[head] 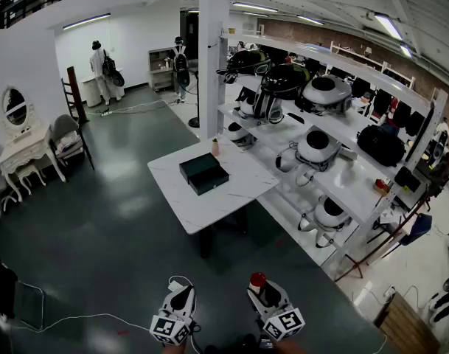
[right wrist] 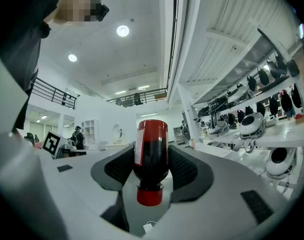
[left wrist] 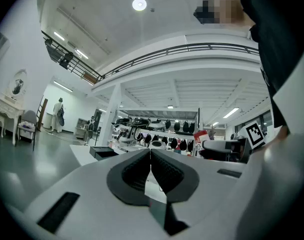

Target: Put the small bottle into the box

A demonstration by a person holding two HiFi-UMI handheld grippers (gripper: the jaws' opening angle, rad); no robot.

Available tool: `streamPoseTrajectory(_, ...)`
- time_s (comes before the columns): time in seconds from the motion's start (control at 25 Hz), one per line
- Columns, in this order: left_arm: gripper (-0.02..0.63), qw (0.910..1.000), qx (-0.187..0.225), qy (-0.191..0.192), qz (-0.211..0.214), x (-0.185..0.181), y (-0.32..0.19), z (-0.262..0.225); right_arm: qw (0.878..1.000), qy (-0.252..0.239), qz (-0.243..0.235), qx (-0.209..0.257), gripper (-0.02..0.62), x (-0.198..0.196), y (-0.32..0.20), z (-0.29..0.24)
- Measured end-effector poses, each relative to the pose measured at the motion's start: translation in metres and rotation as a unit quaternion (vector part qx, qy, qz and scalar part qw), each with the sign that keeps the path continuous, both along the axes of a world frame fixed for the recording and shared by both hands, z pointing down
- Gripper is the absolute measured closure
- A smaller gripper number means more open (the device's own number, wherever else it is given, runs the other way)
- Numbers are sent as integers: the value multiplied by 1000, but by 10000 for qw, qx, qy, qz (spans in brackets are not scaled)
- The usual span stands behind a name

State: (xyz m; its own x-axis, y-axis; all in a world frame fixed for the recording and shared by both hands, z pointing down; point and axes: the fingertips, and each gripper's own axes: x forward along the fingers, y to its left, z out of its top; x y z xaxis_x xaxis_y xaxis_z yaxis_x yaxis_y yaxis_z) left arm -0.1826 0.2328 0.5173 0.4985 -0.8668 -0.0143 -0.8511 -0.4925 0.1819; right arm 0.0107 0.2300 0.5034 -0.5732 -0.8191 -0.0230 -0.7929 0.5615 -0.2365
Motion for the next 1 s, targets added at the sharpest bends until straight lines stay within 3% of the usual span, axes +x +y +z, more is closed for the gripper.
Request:
streamPoseTrajectory(0.28, 589, 9987, 357, -115, -340, -5, 27, -3, 9982, 535, -172, 232, 364, 9, 18, 5)
streamPoseTrajectory(0.4, 589, 9983, 540, -194, -122, 5, 36, -15, 9979, 511, -111, 388, 364, 15, 23, -6)
streamPoseTrajectory(0.52, 589, 9991, 402, -107, 26, 10, 33, -13, 9978, 532, -42, 405, 363, 21, 29, -9)
streamPoseTrajectory(0.68, 589, 9952, 948, 195, 165, 22, 43, -43, 9984, 461, 70, 332, 364, 39, 38, -5)
streamPoseTrajectory(0.84, 589, 9978, 651, 90, 105, 27, 41, -35, 9993, 181, 196, 268, 362, 49, 42, -15)
streamPoseTrajectory(1.0, 589, 9981, 619, 32, 56, 34, 51, -32, 9993, 129, 227, 270, 362, 56, 48, -17)
